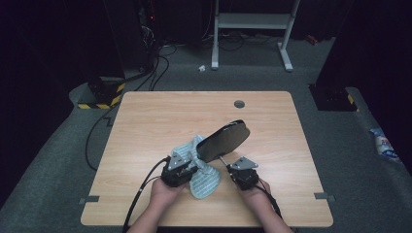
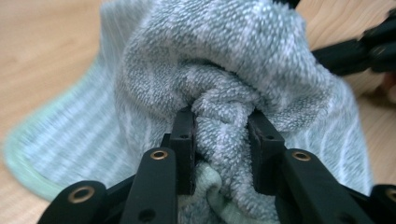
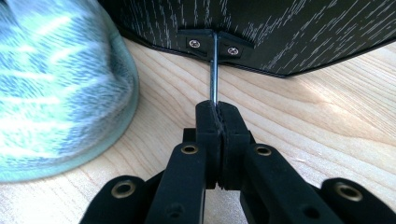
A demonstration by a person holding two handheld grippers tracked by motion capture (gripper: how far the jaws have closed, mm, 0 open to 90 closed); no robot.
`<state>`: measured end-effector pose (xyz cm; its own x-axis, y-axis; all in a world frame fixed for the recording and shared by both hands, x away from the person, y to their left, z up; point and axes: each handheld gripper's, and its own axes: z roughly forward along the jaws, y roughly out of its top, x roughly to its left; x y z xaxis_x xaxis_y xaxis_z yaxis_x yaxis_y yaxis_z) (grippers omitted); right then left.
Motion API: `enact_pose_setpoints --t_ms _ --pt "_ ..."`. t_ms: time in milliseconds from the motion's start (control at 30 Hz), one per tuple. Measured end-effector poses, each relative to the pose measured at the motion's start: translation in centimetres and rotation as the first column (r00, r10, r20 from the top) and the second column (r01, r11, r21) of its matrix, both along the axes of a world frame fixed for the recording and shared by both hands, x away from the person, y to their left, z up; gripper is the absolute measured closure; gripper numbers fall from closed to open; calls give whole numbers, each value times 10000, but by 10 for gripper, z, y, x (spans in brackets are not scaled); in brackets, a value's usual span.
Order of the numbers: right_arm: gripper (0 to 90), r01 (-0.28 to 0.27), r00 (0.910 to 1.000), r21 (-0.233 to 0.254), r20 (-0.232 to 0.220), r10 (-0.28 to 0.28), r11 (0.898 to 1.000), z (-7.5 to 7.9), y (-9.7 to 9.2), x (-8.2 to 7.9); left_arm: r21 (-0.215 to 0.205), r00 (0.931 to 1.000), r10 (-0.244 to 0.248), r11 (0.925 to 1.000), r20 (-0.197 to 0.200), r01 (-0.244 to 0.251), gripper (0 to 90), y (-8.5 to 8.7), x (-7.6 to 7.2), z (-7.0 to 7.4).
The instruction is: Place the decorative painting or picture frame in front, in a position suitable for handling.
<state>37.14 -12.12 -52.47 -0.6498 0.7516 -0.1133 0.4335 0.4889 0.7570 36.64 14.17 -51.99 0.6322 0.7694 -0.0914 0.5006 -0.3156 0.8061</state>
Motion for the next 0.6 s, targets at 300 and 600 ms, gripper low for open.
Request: enact_pose_setpoints --t_ms 300,600 --pt "883 28 10000 -3 -52 -28 10000 0 1 -1 95 9997 -30 9999 -259 33 675 -2 1 -4" --pt "883 55 10000 -58 -39 -55 10000 0 1 -1 -236 9991 -19 9997 433 30 674 2 -7 2"
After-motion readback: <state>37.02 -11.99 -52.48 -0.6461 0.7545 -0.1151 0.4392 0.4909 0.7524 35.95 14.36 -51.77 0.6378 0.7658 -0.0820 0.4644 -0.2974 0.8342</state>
